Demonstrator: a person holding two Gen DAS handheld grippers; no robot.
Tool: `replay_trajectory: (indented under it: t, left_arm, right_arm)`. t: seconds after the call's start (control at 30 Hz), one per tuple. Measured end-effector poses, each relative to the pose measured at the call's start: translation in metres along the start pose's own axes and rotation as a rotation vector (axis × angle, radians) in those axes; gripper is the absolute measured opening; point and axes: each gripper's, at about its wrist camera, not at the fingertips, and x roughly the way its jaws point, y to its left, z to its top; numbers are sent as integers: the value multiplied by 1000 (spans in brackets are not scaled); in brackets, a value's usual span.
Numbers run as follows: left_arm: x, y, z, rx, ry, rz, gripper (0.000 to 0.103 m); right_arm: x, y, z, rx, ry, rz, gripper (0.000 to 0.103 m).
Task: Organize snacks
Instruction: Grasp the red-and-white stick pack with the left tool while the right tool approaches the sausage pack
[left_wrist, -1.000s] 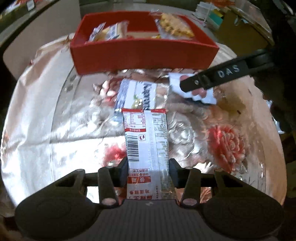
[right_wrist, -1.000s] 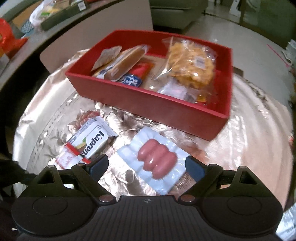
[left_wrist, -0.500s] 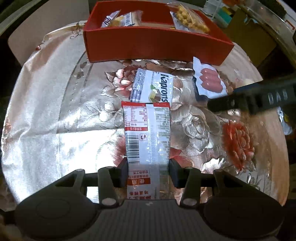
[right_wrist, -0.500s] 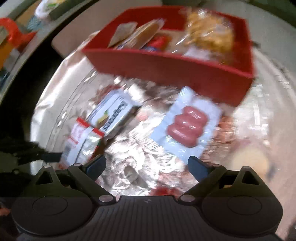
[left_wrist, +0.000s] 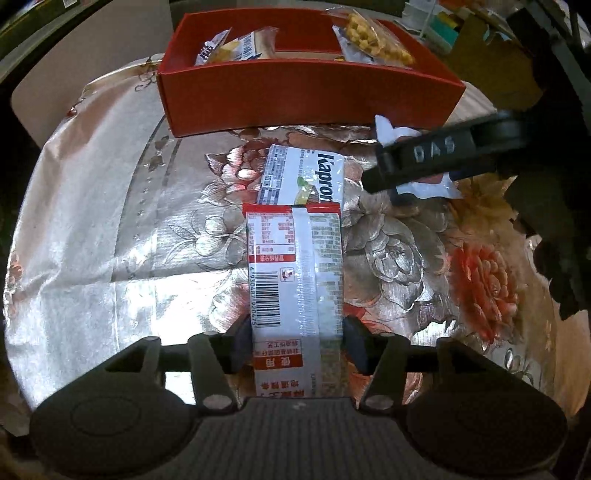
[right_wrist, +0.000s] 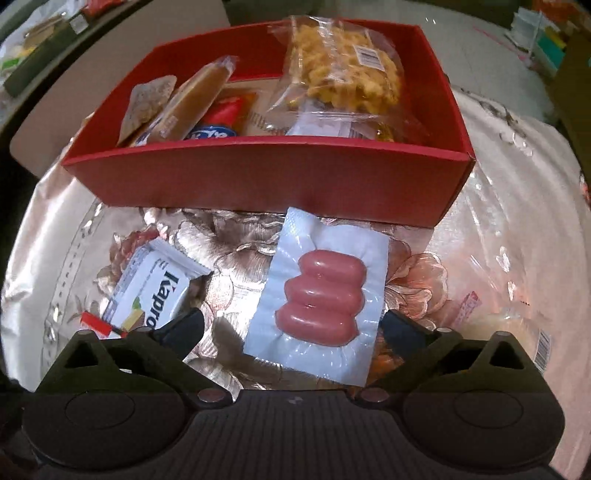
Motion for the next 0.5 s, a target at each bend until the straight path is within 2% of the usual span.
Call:
replay_trajectory:
  t: [0.2, 0.3, 0.37, 0.4, 0.43, 0.5]
  left_arm:
    - [-1, -10, -4, 42, -4, 26, 50]
    - [-2, -14, -3, 41, -5, 57, 45]
    - [-3, -10, -1, 12, -2, 52, 41]
    - [-4, -8, -1, -2, 0, 46, 40]
    - [-5, -7, -1, -15, 2, 38, 40]
    - [-8, -6, -2, -21, -5, 33, 40]
  right_arm:
    - [7, 15, -5, -158, 7, -72, 103]
    - [5, 13, -3, -149, 14, -73, 100]
    - [1, 14, -3, -152, 18, -79, 93]
    - [-3, 14, -4, -154, 17, -79, 86]
    - [-6, 15, -5, -153, 14, -72, 73]
    - [-14, 13, -10, -134, 7, -49, 63]
